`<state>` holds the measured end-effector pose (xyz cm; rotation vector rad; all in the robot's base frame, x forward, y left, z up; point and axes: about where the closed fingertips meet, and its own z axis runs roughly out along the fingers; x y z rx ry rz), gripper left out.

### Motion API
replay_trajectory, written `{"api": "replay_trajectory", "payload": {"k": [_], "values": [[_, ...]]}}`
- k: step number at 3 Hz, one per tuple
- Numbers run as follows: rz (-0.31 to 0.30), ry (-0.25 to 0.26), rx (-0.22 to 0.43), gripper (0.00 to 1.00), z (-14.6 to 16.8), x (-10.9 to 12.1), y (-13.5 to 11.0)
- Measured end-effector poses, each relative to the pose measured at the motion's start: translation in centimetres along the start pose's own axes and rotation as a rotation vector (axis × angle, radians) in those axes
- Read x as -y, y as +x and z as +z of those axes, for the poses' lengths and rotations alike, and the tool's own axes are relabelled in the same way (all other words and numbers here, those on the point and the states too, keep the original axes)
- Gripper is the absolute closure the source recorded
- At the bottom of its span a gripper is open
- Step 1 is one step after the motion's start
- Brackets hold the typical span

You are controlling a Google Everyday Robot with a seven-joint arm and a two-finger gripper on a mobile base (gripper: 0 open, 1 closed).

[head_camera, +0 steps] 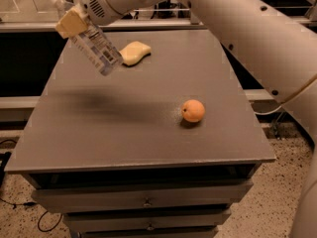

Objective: Place blue plastic bottle upright

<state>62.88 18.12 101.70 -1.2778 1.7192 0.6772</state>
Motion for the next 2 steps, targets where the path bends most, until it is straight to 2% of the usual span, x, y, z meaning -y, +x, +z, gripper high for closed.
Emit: {"api": "replay_trajectory", "payload": {"k": [1, 2], "values": [[-0.047, -0.064, 0.151, 1.0, -1.0, -0.3, -0.6], [-0.124, -0.142, 0.322, 1.0, -3.5, -0.5, -0.5]]}}
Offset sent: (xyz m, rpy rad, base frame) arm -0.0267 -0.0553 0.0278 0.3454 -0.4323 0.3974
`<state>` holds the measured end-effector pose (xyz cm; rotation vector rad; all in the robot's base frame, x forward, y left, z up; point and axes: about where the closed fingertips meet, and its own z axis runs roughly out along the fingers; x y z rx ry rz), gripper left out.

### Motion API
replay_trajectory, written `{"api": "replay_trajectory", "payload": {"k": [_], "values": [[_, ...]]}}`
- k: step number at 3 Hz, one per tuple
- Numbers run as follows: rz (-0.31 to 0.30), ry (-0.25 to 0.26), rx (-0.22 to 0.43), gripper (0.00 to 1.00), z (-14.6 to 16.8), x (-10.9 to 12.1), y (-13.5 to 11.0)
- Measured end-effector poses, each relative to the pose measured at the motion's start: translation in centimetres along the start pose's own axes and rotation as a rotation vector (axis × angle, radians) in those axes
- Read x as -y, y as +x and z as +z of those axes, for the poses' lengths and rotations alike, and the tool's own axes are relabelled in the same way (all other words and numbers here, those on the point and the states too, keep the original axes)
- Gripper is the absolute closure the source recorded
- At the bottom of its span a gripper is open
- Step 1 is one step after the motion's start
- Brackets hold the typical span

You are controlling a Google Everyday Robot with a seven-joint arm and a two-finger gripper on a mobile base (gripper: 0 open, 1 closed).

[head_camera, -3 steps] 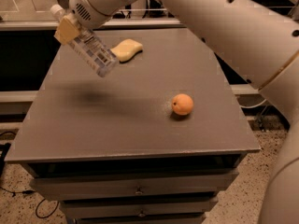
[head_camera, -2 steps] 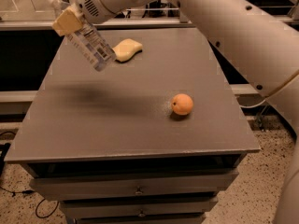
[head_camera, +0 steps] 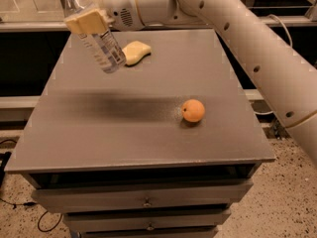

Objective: Place blue plastic bottle upright

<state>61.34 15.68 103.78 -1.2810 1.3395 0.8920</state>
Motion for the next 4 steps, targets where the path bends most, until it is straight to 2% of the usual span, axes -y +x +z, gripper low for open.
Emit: {"api": "replay_trajectory", "payload": {"k": [1, 2, 3, 4], "values": [[-0.061, -0.005, -0.003, 1.0, 0.7, -0.5, -0.4], [-0.06, 0.001, -0.004, 1.0, 0.5, -0.4, -0.3], [-0.132, 0.069, 0.028, 1.0, -1.2, -0.3, 0.3], [-0.208, 0.16, 0.03, 1.0, -4.6, 0.0, 0.7]]}}
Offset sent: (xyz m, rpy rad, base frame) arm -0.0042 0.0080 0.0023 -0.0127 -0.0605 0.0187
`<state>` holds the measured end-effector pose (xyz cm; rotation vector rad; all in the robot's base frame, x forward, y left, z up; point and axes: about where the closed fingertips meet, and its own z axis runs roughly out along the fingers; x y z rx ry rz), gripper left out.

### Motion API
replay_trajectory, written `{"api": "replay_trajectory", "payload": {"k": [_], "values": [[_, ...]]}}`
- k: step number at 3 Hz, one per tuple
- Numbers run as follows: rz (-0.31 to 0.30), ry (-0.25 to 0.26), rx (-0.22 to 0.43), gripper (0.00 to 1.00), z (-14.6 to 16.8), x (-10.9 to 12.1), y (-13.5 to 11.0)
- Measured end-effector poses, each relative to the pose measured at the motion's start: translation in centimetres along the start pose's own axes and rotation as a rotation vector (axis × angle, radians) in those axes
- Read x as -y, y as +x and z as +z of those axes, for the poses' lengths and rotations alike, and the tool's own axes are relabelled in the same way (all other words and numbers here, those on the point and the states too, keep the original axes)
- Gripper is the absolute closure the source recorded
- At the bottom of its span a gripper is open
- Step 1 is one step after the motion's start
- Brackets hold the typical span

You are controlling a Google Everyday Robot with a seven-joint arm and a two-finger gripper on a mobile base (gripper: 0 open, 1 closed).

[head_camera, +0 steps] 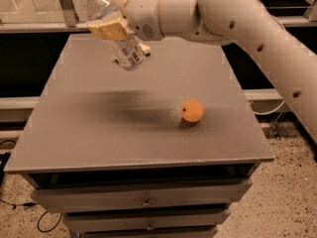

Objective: Place blue plastic bottle upright

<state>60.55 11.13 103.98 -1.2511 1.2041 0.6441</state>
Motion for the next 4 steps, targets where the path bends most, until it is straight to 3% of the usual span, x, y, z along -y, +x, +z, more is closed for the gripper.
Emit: {"api": "replay_trajectory", "payload": {"k": [1, 2, 3, 4], "values": [[-0.037, 0.086, 0.053, 1.0, -3.9, 2.0, 0.3], [-0.011, 0.108, 0.116, 1.0, -5.2, 3.3, 1.2], [0.039, 0.086, 0.163, 1.0, -5.1, 4.2, 3.4], [0.056, 0.055, 0.17, 1.0, -4.6, 4.2, 4.7]]}}
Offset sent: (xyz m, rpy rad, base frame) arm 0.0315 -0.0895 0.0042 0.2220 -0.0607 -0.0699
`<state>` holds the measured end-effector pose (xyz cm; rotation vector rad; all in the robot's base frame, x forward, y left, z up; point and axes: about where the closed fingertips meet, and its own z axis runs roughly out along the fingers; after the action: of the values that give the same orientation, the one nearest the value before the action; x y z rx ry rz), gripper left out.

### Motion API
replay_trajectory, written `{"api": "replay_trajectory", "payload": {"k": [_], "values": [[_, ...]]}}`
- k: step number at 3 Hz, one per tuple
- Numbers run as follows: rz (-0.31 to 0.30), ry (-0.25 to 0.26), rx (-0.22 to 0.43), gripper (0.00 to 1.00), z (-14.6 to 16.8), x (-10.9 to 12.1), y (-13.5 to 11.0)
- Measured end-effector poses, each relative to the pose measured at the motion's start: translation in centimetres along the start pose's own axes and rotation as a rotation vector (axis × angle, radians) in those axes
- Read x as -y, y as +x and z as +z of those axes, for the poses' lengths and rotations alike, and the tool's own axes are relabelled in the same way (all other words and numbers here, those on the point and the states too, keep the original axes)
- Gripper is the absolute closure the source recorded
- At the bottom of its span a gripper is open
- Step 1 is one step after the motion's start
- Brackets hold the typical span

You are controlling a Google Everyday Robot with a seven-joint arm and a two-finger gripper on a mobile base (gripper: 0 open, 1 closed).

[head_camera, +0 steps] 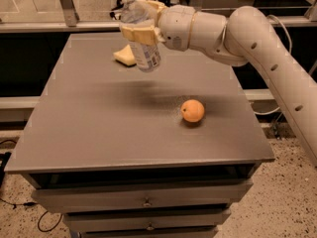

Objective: Place blue plastic bottle upright

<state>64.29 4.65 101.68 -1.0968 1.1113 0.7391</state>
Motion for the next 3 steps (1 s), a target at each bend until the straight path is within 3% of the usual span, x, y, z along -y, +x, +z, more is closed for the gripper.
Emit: {"api": "replay_trajectory", "payload": {"k": [1, 3], "values": [[0.0, -0.051, 0.026, 1.0, 0.9, -0.3, 2.0], [0.009, -0.081, 0.076, 1.0, 1.6, -0.5, 4.2]]}}
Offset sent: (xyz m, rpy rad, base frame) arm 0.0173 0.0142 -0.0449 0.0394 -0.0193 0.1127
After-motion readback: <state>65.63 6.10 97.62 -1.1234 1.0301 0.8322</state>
